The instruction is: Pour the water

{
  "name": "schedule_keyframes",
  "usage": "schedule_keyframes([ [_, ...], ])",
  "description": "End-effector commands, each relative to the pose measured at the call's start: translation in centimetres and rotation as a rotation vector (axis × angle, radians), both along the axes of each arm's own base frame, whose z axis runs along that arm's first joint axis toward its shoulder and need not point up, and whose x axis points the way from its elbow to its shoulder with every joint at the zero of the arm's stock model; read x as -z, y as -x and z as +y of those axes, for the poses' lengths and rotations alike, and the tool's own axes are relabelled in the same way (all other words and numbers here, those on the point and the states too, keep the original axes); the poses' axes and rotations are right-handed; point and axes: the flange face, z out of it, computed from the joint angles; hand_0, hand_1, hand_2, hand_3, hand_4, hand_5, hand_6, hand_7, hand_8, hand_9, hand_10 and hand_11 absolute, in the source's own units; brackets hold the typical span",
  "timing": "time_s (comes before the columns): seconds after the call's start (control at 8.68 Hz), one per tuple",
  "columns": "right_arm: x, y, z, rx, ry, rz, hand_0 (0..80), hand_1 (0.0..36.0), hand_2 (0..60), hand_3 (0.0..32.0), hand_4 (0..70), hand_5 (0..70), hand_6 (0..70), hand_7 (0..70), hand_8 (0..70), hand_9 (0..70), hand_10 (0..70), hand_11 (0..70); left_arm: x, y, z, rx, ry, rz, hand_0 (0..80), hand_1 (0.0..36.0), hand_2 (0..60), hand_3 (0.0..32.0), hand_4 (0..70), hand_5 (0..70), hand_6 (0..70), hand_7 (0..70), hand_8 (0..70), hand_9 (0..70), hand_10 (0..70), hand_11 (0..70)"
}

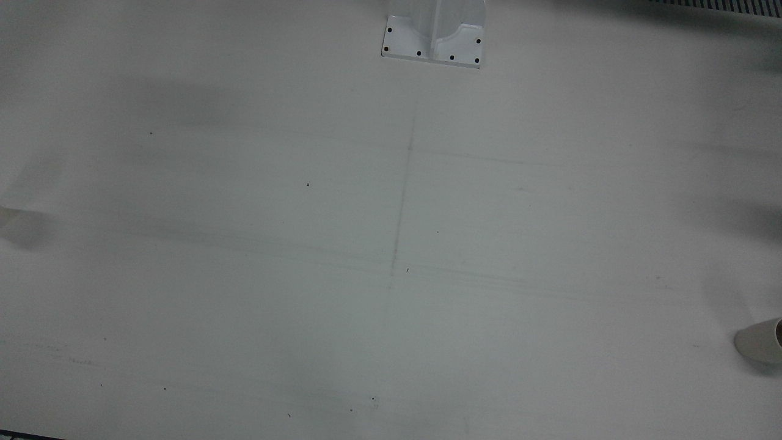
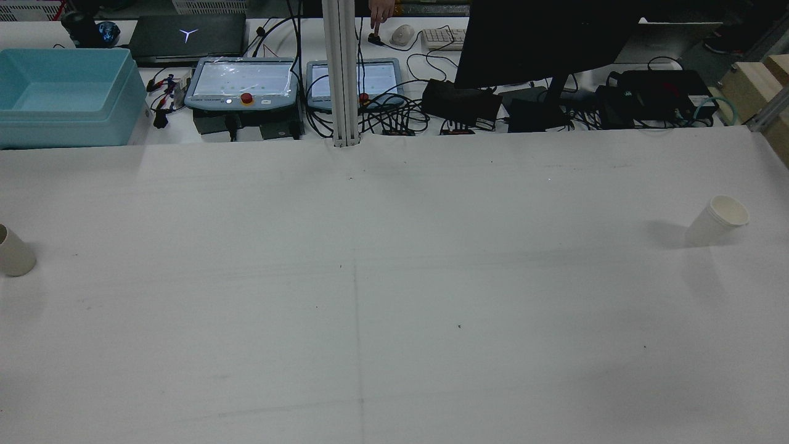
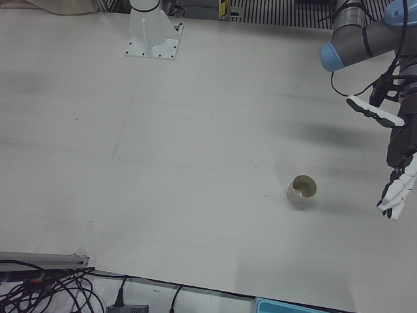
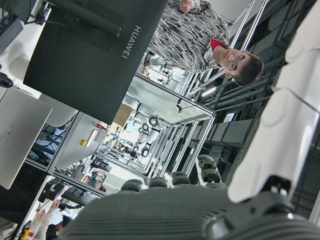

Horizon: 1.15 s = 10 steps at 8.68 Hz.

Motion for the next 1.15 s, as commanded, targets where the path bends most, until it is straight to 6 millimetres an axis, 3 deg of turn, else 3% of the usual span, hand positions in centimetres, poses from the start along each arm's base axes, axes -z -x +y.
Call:
schedule_keyframes([
  [0.0,-0.6,0.1,0.1,0.001,0.012,-0.002,48.5,14.0,2.4,0.0,4.9,10.6,1.9,4.5,0.0,0.7,0.0,0.0,-1.4,-0.2,0.3,-0.006,0.018,0.000,49.2,7.3,0.0,0.0,23.1,4.6,11.2,16.9,5.0,9.6,4.8,8.2],
  [0.12,-1.8,0.3,0.3,0.006,0.035,-0.004,48.5,13.9,2.3,0.0,4.8,10.5,1.7,4.1,0.0,0.5,0.0,0.0,-4.4,-0.4,1.7,-0.009,0.041,-0.001,49.3,7.1,0.0,0.0,23.1,4.5,11.2,16.9,5.1,9.6,4.8,8.3],
  [0.23,-2.6,0.7,0.2,0.013,0.050,-0.006,48.3,14.0,3.0,0.0,4.8,10.2,1.9,4.4,0.0,0.7,0.0,0.0,-6.2,-0.4,2.0,-0.007,0.040,-0.008,49.1,7.1,0.0,0.0,23.0,4.4,11.1,16.7,5.0,9.5,4.9,8.3],
  [0.58,-3.6,3.9,-0.9,0.070,0.076,-0.005,48.0,14.0,4.7,0.0,4.8,8.9,2.2,4.8,0.0,1.6,0.0,0.0,-10.1,-0.7,5.6,0.018,0.009,-0.170,49.2,6.7,0.0,0.0,22.7,2.3,9.7,14.8,4.7,9.2,5.1,8.6],
  [0.81,-3.8,6.1,-1.6,0.110,0.112,0.000,49.0,16.2,7.1,0.0,5.2,10.6,3.1,6.9,0.0,0.8,0.0,0.0,-15.7,-0.6,8.0,0.027,0.003,-0.247,49.2,6.3,0.0,0.0,21.9,0.3,8.6,13.0,4.1,8.2,4.9,8.4],
  [0.92,-3.9,8.3,-2.2,0.120,0.120,-0.003,49.5,16.8,7.8,0.0,5.1,12.3,3.5,8.1,0.0,1.3,0.0,0.0,-18.1,-1.4,8.8,0.009,0.010,-0.271,49.0,6.2,0.0,0.0,22.0,0.3,8.3,12.4,3.9,7.9,4.9,8.4],
  [1.04,-3.8,10.3,-2.8,0.128,0.119,-0.007,49.1,16.6,7.9,0.0,4.5,12.0,3.1,7.5,0.0,1.3,0.0,0.0,-18.3,-3.5,8.6,-0.031,-0.003,-0.302,48.9,6.3,0.0,0.0,21.7,0.1,7.6,11.3,3.4,6.9,4.5,7.8],
])
